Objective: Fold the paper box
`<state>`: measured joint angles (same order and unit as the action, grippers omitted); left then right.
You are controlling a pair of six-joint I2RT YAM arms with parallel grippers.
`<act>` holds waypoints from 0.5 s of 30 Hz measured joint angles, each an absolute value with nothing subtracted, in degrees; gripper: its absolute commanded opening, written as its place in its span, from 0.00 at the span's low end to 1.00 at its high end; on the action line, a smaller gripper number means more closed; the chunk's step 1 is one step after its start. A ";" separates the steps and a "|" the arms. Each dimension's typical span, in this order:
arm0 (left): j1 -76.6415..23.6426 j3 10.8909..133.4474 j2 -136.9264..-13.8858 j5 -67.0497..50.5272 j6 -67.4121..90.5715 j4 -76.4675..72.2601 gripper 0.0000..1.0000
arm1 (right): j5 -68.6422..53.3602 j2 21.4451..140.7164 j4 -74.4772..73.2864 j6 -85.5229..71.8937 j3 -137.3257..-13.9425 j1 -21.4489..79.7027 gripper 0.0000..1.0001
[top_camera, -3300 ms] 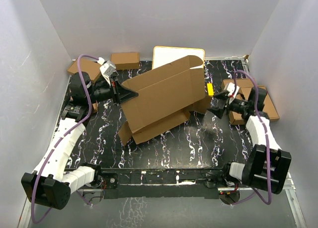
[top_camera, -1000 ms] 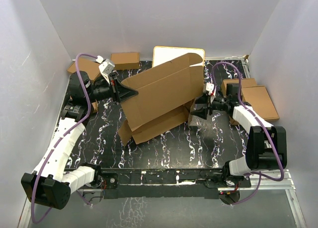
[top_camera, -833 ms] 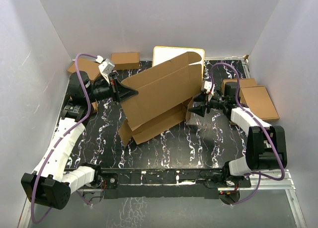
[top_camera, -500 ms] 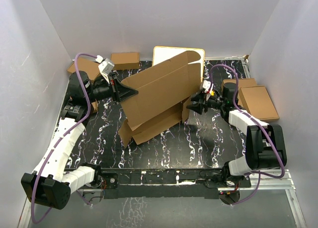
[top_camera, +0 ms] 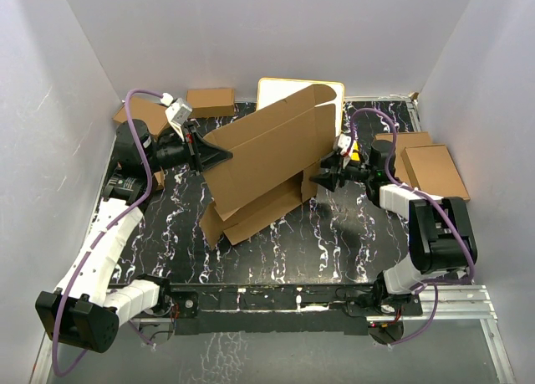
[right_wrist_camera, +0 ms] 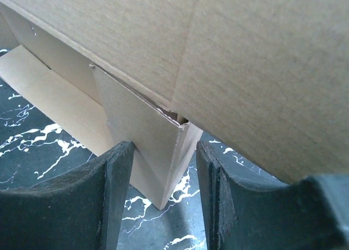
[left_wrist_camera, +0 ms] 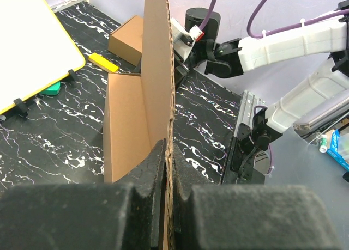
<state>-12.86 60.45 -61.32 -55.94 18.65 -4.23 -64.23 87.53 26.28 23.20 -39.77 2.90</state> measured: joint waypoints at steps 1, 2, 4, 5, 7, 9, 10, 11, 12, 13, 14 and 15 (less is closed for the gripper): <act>-12.86 60.45 -61.32 -55.94 18.65 -4.23 0.00 | -64.20 88.07 27.00 22.74 -39.72 2.92 0.50; -12.86 60.45 -61.32 -55.94 18.65 -4.23 0.00 | -64.18 88.60 27.64 22.26 -39.72 2.92 0.48; -12.86 60.45 -61.32 -55.94 18.65 -4.23 0.00 | -64.25 89.47 28.67 21.61 -39.70 2.96 0.44; -12.86 60.45 -61.34 -55.94 18.65 -4.23 0.00 | -64.25 89.76 29.02 21.28 -39.70 3.01 0.40; -12.86 60.45 -61.41 -55.94 18.76 -4.27 0.00 | -64.20 90.11 29.87 20.88 -39.70 3.05 0.33; -12.86 60.45 -61.43 -55.94 19.09 -4.29 0.00 | -64.14 90.43 30.44 20.84 -39.72 3.07 0.24; -12.86 60.45 -61.45 -55.96 19.31 -4.34 0.00 | -64.03 90.56 30.70 20.82 -39.72 3.16 0.19; -12.86 60.45 -61.47 -55.96 19.55 -4.38 0.00 | -63.83 90.67 31.00 20.84 -39.72 3.20 0.14; -12.86 60.45 -61.47 -55.96 19.77 -4.47 0.00 | -63.48 90.83 31.29 20.82 -39.72 3.33 0.10; -12.86 60.45 -61.47 -55.92 20.14 -4.62 0.00 | -63.05 90.91 31.55 20.80 -39.72 3.40 0.08; -12.86 60.45 -61.47 -55.86 20.49 -4.75 0.00 | -62.63 90.94 31.73 20.82 -39.72 3.46 0.08; -12.86 60.45 -61.47 -55.66 20.78 -4.82 0.00 | -62.22 90.91 31.88 20.82 -39.72 3.55 0.08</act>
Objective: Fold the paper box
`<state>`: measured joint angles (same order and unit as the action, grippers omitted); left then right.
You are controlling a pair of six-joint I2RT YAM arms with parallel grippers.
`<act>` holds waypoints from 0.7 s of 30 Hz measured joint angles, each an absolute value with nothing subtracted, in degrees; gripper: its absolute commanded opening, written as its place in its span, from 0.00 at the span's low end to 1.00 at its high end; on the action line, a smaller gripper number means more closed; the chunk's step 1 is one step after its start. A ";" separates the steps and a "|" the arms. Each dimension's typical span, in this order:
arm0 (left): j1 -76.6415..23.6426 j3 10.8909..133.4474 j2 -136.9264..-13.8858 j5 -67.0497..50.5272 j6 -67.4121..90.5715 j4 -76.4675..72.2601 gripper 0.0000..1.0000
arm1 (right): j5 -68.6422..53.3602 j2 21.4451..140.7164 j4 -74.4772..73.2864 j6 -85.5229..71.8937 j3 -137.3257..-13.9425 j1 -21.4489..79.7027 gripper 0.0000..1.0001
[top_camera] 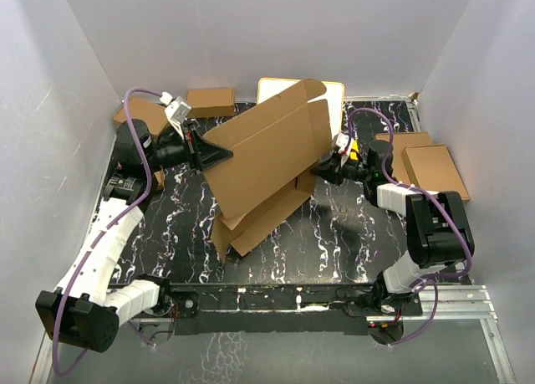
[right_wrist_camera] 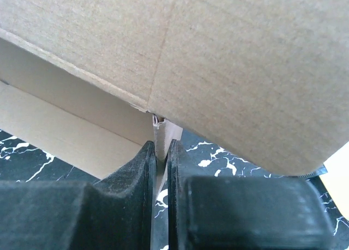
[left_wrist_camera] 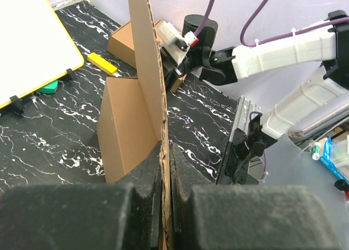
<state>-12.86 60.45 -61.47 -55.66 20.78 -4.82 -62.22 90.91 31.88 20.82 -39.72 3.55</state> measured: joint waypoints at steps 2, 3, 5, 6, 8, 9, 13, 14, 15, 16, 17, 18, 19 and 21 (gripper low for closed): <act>-12.86 60.45 -61.45 -54.68 21.52 -5.08 0.00 | -61.36 90.80 31.90 20.75 -39.72 3.73 0.08; -12.86 60.45 -61.43 -54.02 21.82 -5.10 0.00 | -60.88 90.54 31.46 20.71 -39.75 3.79 0.08; -12.86 60.40 -61.34 -52.62 22.65 -5.21 0.00 | -59.68 89.69 29.54 20.84 -40.05 3.97 0.08; -12.88 60.36 -61.21 -51.55 23.14 -5.41 0.01 | -58.76 88.99 27.14 20.99 -40.71 4.05 0.08; -12.91 60.23 -60.80 -49.36 23.75 -5.56 0.13 | -57.19 87.74 21.26 21.85 -42.85 4.14 0.08; -12.95 60.10 -60.45 -47.90 23.94 -5.52 0.18 | -56.34 87.20 16.93 22.65 -44.82 4.19 0.08; -12.97 58.00 -57.93 -42.09 25.23 -6.98 0.31 | -52.93 86.63 -0.21 27.29 -53.89 4.43 0.08; -12.97 57.08 -57.19 -41.23 25.67 -7.38 0.33 | -52.05 86.63 -3.64 28.53 -55.55 4.47 0.08; -12.97 55.94 -56.38 -40.38 26.22 -7.75 0.36 | -50.92 86.63 -8.25 29.80 -57.65 4.47 0.08; -12.97 54.85 -55.83 -39.57 26.70 -8.05 0.38 | -49.71 86.65 -12.64 31.27 -59.53 4.49 0.08; -12.97 53.76 -55.51 -38.92 27.33 -8.43 0.40 | -48.42 86.67 -16.73 32.53 -61.28 4.51 0.08; -12.97 52.66 -55.37 -38.26 28.05 -8.78 0.42 | -47.16 86.72 -20.45 33.67 -62.92 4.49 0.08; -12.97 51.55 -55.33 -37.78 28.84 -9.13 0.44 | -46.19 86.78 -23.22 34.57 -64.07 4.49 0.08; -12.97 49.17 -55.33 -36.99 30.63 -10.24 0.45 | -44.01 86.98 -28.95 36.23 -66.30 4.49 0.08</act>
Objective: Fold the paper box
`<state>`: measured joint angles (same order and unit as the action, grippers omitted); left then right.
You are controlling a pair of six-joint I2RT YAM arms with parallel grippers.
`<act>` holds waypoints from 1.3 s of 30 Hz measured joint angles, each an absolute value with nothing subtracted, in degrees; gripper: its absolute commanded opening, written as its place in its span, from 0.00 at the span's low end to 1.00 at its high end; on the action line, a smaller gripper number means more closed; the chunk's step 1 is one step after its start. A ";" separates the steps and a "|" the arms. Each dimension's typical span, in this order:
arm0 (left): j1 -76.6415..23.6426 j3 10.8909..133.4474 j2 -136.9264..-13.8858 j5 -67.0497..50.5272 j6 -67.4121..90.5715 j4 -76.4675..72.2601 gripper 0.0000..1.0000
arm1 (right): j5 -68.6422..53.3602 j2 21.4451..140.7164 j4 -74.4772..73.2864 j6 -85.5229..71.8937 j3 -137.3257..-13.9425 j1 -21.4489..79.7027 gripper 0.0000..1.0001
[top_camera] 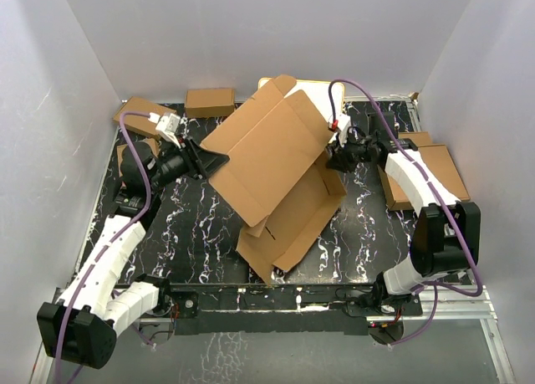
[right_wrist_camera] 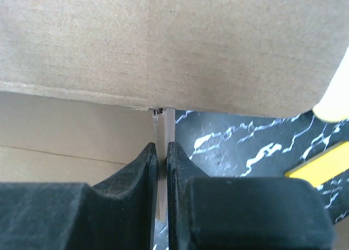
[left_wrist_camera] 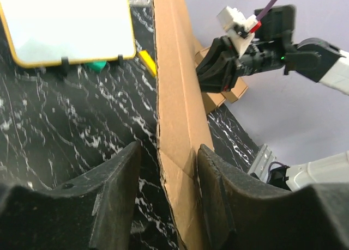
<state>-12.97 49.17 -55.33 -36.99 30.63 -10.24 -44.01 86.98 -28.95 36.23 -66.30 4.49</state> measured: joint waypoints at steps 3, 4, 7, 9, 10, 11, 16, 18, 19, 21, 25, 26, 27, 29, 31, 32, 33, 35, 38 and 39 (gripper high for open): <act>-12.97 45.39 -55.37 -35.99 33.65 -10.90 0.46 | -41.12 87.96 -35.55 37.71 -68.36 4.51 0.08; -12.97 44.58 -55.37 -35.73 34.26 -10.94 0.45 | -40.21 88.49 -37.30 37.93 -68.77 4.51 0.08; -12.97 42.65 -55.37 -34.22 36.03 -10.44 0.42 | -37.63 89.97 -40.75 38.17 -69.14 4.80 0.08; -12.97 41.85 -55.37 -33.23 36.77 -10.46 0.37 | -36.36 90.94 -42.39 38.30 -69.43 5.10 0.08; -12.97 41.32 -55.37 -32.69 37.23 -10.57 0.33 | -35.73 91.33 -43.00 38.37 -69.76 5.32 0.08; -12.97 40.71 -55.40 -32.18 37.78 -10.61 0.29 | -35.16 91.77 -43.38 38.37 -70.04 5.58 0.08; -12.97 38.65 -56.21 -30.79 39.97 -11.14 0.22 | -32.73 93.49 -43.88 38.24 -71.02 7.03 0.08; -12.97 38.39 -56.84 -30.63 40.60 -11.22 0.04 | -32.08 93.93 -43.92 38.09 -71.31 7.60 0.08; -12.97 38.33 -57.21 -30.63 40.93 -11.33 0.00 | -31.79 94.04 -43.92 38.02 -71.42 7.81 0.08; -12.93 38.11 -57.71 -30.63 41.67 -11.97 0.00 | -31.22 94.17 -43.83 37.82 -71.50 8.03 0.10; -12.93 36.95 -57.80 -30.63 42.48 -14.09 0.00 | -30.15 94.43 -43.27 37.21 -71.50 8.32 0.17; -12.91 36.60 -57.80 -30.61 42.61 -14.66 0.00 | -29.98 94.48 -43.09 37.12 -71.48 8.40 0.18; -12.91 36.34 -57.78 -30.57 42.63 -15.00 0.00 | -29.76 94.61 -42.83 36.97 -71.46 8.51 0.19; -12.93 35.62 -57.80 -30.59 42.61 -15.84 0.00 | -28.53 94.78 -42.06 36.95 -70.78 8.69 0.21; -12.97 35.07 -58.00 -30.81 42.48 -16.16 0.00 | -27.83 94.89 -41.28 36.71 -69.30 8.69 0.24; -13.10 34.81 -58.17 -31.03 42.44 -16.38 0.00 | -27.49 94.91 -40.86 36.53 -68.42 8.75 0.24; -13.19 34.63 -58.39 -31.18 42.46 -16.40 0.00 | -27.07 94.91 -40.32 36.38 -67.44 8.91 0.24; -13.26 34.46 -58.85 -31.31 42.37 -16.53 0.00 | -26.48 94.98 -39.77 36.12 -66.11 9.21 0.26; -13.26 34.44 -59.18 -31.29 41.91 -16.51 0.00 | -25.47 94.98 -38.61 35.90 -64.73 9.39 0.28; -13.26 34.44 -59.22 -31.24 41.67 -16.49 0.00 | -25.17 94.98 -38.33 35.88 -64.47 9.37 0.29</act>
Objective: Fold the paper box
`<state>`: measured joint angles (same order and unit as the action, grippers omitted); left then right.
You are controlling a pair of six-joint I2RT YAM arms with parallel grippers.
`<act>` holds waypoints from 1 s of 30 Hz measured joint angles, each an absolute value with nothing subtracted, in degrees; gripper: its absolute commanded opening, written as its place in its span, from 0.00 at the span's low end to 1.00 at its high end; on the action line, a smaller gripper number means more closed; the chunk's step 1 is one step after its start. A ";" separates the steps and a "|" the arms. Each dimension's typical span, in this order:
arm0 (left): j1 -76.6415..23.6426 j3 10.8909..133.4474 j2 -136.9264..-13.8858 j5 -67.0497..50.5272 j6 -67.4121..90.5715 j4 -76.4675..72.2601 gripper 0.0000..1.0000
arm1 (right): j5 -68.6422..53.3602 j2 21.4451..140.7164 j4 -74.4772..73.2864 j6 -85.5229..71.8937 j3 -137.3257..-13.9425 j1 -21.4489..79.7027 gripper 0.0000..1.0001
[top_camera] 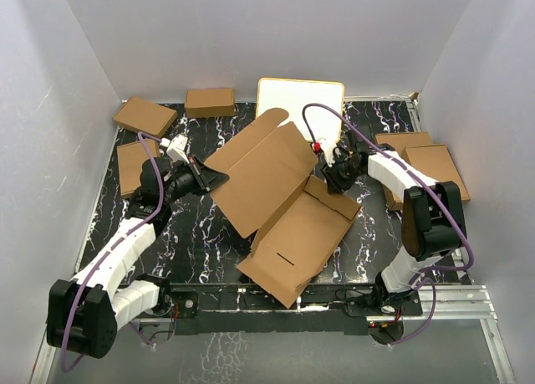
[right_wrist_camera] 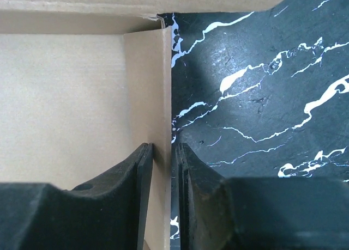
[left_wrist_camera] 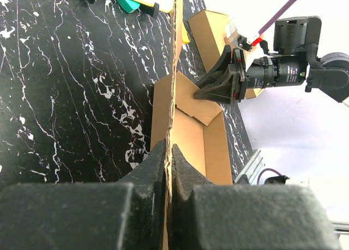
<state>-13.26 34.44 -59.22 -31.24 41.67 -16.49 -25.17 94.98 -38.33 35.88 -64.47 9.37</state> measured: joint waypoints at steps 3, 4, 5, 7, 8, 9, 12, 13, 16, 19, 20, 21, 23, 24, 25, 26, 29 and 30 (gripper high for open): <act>-13.26 34.44 -59.35 -31.09 41.10 -16.36 0.00 | -24.69 94.98 -37.21 35.92 -63.57 9.39 0.31; -13.26 34.44 -59.46 -31.05 40.95 -16.38 0.00 | -24.56 94.96 -36.97 35.92 -63.18 9.37 0.31; -13.26 34.44 -59.57 -31.03 40.88 -16.40 0.00 | -24.49 94.96 -36.88 35.92 -62.89 9.37 0.31; -13.26 34.44 -59.70 -31.03 40.71 -16.56 0.00 | -24.43 94.96 -36.40 35.94 -61.82 9.39 0.34; -13.26 34.44 -59.70 -31.03 40.69 -16.69 0.00 | -24.38 94.96 -36.10 35.92 -61.21 9.37 0.34; -13.26 34.44 -59.75 -31.03 40.64 -16.78 0.00 | -24.32 94.96 -35.88 35.92 -60.60 9.37 0.34; -13.26 34.44 -59.92 -31.07 40.53 -17.19 0.00 | -24.08 94.96 -35.53 35.92 -58.87 9.37 0.35; -13.26 34.44 -59.99 -31.09 40.49 -17.41 0.00 | -24.01 94.96 -35.40 35.92 -58.50 9.37 0.36; -13.26 34.44 -60.34 -31.16 40.45 -17.82 0.00 | -23.75 94.96 -34.98 35.90 -58.22 9.37 0.35; -13.26 34.44 -60.49 -31.16 40.47 -18.11 0.00 | -23.31 94.96 -33.17 35.70 -57.91 9.39 0.25; -13.26 34.44 -60.49 -31.20 40.45 -18.20 0.00 | -23.05 94.94 -32.47 35.59 -57.58 9.41 0.13; -13.26 34.44 -60.51 -31.27 40.45 -18.26 0.00 | -22.48 94.94 -31.62 35.44 -57.10 9.61 0.08; -13.26 34.44 -60.51 -31.31 40.25 -18.28 0.00 | -20.91 94.67 -29.56 34.41 -56.10 9.93 0.08; -13.26 34.44 -60.51 -31.33 40.05 -18.28 0.00 | -19.70 94.19 -28.03 33.69 -55.33 10.15 0.08; -13.26 34.44 -60.55 -31.35 39.92 -18.26 0.00 | -18.61 93.69 -26.92 32.91 -54.61 10.59 0.08; -13.26 34.44 -60.55 -31.33 39.62 -18.20 0.00 | -17.45 93.12 -25.91 32.51 -53.87 11.05 0.08; -13.26 34.44 -60.55 -31.33 39.05 -18.00 0.00 | -13.08 90.74 -22.61 31.09 -50.96 12.88 0.08; -13.26 34.46 -60.60 -31.33 38.92 -18.00 0.00 | -12.43 90.37 -22.26 30.89 -50.57 13.15 0.08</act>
